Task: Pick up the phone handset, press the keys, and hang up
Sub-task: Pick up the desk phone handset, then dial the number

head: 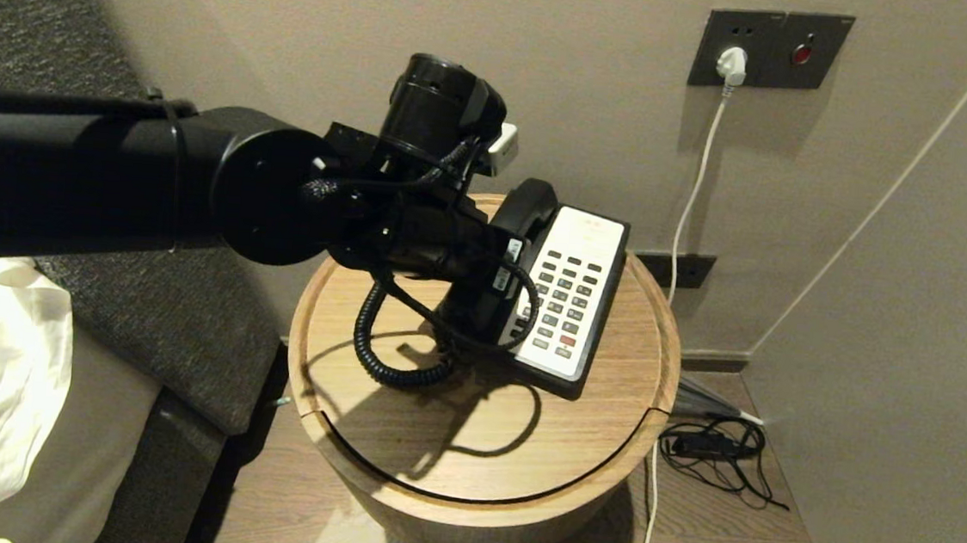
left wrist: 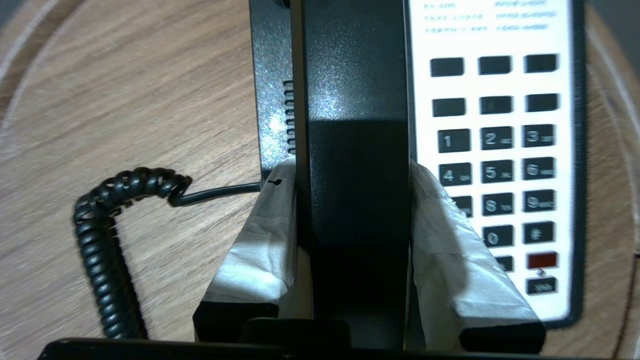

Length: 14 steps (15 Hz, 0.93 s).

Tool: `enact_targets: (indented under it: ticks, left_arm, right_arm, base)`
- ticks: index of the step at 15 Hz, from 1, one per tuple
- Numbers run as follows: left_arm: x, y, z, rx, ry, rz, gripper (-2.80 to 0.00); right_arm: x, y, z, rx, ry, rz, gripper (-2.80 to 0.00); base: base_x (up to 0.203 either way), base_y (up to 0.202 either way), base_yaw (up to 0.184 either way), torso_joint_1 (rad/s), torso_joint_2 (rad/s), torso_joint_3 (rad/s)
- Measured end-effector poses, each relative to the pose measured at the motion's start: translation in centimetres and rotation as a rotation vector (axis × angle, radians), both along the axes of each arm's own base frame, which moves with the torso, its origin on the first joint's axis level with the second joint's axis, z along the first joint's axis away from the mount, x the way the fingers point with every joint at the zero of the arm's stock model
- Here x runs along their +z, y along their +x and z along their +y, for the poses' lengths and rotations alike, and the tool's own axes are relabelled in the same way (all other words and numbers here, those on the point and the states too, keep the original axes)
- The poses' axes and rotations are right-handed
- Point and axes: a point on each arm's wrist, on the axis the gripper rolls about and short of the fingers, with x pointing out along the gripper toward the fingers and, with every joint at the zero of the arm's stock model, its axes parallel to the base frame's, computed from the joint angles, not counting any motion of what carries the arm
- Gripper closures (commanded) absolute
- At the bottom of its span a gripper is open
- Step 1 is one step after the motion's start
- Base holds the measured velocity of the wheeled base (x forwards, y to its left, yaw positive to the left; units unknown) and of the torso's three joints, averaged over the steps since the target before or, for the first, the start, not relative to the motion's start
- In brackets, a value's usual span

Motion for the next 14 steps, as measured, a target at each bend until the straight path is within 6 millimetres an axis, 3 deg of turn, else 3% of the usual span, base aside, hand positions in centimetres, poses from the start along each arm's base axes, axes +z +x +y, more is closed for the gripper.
enact_targets:
  ticks: [5, 10, 12, 14]
  left_arm:
    - [1.9, -1.8, 1.5, -0.002, -0.032, -0.026, 0.0]
    - [4.3, -5.0, 5.2, 0.007, -0.074, -0.063, 0.0]
    - [5.3, -6.0, 7.0, 0.022, -0.094, -0.081, 0.0]
    - [6.2, -7.1, 8.4, 0.024, -0.119, -0.103, 0.0]
  right_arm:
    - [0.0, 0.0, 0.0, 0.001, 0.0, -0.001, 0.0]
    - [0.2, 0.0, 0.0, 0.011, -0.008, 0.0, 0.0]
    - [2.3, -0.5, 0.1, 0.027, 0.015, -0.053, 0.0]
    - [7.6, -1.8, 0.1, 0.044, 0.066, -0.14, 0.0]
  base:
    - [0.0, 0.0, 0.0, 0.0, 0.0, 0.0]
    - [0.0, 0.0, 0.0, 0.0, 0.0, 0.0]
    - [0.0, 0.0, 0.0, 0.0, 0.0, 0.0]
    - [0.0, 0.0, 0.0, 0.0, 0.0, 0.0]
